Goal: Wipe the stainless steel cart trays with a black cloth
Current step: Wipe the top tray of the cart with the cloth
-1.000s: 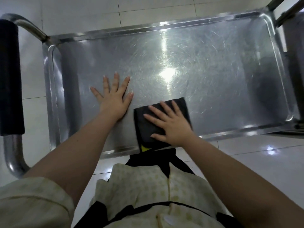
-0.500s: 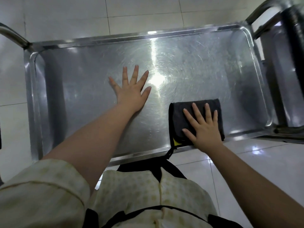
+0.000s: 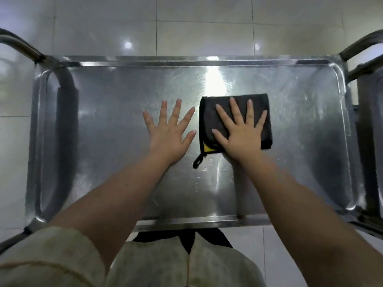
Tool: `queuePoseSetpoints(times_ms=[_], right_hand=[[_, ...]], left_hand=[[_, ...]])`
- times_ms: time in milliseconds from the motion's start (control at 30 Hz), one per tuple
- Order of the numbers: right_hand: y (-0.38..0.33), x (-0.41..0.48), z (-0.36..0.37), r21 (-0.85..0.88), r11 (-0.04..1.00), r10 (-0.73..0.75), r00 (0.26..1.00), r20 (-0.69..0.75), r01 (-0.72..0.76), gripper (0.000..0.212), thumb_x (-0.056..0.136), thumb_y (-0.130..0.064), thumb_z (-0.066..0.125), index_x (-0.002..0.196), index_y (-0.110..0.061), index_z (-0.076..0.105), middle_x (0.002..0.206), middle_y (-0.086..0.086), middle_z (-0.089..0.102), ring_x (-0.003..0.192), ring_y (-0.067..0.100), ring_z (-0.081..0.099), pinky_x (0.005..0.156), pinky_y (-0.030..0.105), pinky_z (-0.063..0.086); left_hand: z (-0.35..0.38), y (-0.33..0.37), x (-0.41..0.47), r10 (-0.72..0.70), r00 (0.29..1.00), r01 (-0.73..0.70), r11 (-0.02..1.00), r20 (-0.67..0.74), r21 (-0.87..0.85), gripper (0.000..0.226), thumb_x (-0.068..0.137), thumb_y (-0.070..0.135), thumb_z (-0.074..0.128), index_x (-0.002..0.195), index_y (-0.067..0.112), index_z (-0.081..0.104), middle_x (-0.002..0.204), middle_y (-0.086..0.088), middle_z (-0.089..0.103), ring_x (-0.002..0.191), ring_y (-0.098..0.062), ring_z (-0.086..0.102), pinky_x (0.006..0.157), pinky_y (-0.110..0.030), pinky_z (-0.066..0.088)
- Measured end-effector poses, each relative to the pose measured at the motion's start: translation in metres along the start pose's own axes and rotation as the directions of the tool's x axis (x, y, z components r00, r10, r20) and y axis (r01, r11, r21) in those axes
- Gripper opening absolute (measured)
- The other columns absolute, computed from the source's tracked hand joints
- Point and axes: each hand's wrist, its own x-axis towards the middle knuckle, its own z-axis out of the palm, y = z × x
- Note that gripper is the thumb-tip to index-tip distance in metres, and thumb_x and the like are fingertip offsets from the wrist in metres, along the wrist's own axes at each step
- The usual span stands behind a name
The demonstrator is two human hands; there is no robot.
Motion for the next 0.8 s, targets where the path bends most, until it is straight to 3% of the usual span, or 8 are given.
queuePoseSetpoints(times_ms=[100, 200, 367, 500, 600, 733, 800], right_hand=[[-0.005, 0.079, -0.017, 0.022, 0.999, 0.047, 0.998, 0.036, -0.048, 0.07, 0.087, -0.076, 0.012, 0.151, -0.051, -0.003, 0.164, -0.008, -0.006, 0.148, 0.037, -0.014, 0.109, 0.07, -0.011], [-0.008, 0.095, -0.021, 0.027, 0.998, 0.056, 0.997, 0.055, -0.058, 0.071, 0.086, -0.077, 0.011, 0.15, -0.051, -0.003, 0.164, -0.009, -0.007, 0.148, 0.036, -0.014, 0.108, 0.071, -0.013], [0.006, -0.018, 0.006, 0.048, 0.999, -0.028, 0.999, 0.032, 0.027, 0.071, 0.09, -0.074, 0.018, 0.152, -0.048, -0.002, 0.165, -0.005, -0.002, 0.148, 0.039, -0.011, 0.107, 0.075, -0.007], [0.016, -0.162, 0.029, 0.058, 0.98, -0.199, 0.97, 0.138, 0.192, 0.071, 0.092, -0.072, 0.022, 0.155, -0.041, 0.012, 0.164, 0.001, 0.011, 0.148, 0.045, 0.001, 0.104, 0.08, 0.006], [0.032, -0.169, 0.028, 0.049, 0.971, -0.238, 0.957, 0.164, 0.233, 0.07, 0.09, -0.074, 0.022, 0.153, -0.044, 0.015, 0.164, -0.002, 0.015, 0.148, 0.044, 0.002, 0.104, 0.079, 0.003], [0.045, -0.054, 0.004, 0.035, 0.999, 0.033, 0.996, 0.086, -0.036, 0.071, 0.085, -0.079, 0.007, 0.149, -0.052, -0.012, 0.163, -0.008, -0.013, 0.144, 0.041, -0.024, 0.103, 0.075, -0.016], [0.05, 0.007, -0.013, 0.039, 0.99, 0.132, 0.987, 0.088, -0.136, 0.072, 0.085, -0.079, 0.006, 0.148, -0.052, -0.014, 0.162, -0.009, -0.017, 0.142, 0.043, -0.026, 0.102, 0.075, -0.017]], left_hand=[[0.0, 0.0, 0.001, -0.006, 1.0, 0.006, 1.0, -0.011, -0.002, 0.061, 0.098, 0.062, 0.006, 0.154, 0.042, -0.008, 0.165, 0.003, -0.007, 0.151, -0.033, -0.006, 0.107, -0.075, -0.002], [-0.001, 0.0, 0.002, -0.028, 1.0, 0.028, 1.0, 0.003, 0.003, 0.064, 0.098, 0.061, 0.008, 0.154, 0.039, -0.013, 0.165, 0.004, -0.011, 0.15, -0.032, -0.008, 0.108, -0.075, -0.002], [-0.003, 0.001, 0.004, -0.045, 0.998, 0.044, 0.999, 0.042, 0.012, 0.063, 0.097, 0.06, 0.008, 0.152, 0.041, -0.018, 0.164, 0.004, -0.013, 0.15, -0.031, -0.012, 0.108, -0.074, -0.003], [-0.006, 0.003, 0.002, -0.04, 0.996, 0.039, 0.999, 0.079, 0.021, 0.057, 0.097, 0.061, 0.004, 0.151, 0.049, -0.011, 0.164, 0.004, -0.011, 0.15, -0.031, -0.014, 0.108, -0.073, -0.006], [-0.009, 0.003, 0.0, -0.044, 0.995, 0.043, 0.999, 0.094, 0.018, 0.059, 0.095, 0.063, 0.001, 0.151, 0.049, -0.008, 0.164, 0.004, -0.011, 0.149, -0.03, -0.015, 0.109, -0.072, -0.009], [-0.014, 0.005, -0.001, -0.05, 0.992, 0.046, 0.998, 0.112, 0.041, 0.059, 0.094, 0.065, -0.001, 0.15, 0.05, -0.009, 0.164, 0.004, -0.011, 0.15, -0.03, -0.015, 0.109, -0.072, -0.008], [-0.015, 0.006, -0.001, -0.061, 0.99, 0.055, 0.997, 0.13, 0.051, 0.057, 0.094, 0.065, -0.001, 0.148, 0.051, -0.013, 0.164, 0.004, -0.013, 0.149, -0.03, -0.016, 0.11, -0.071, -0.008]])
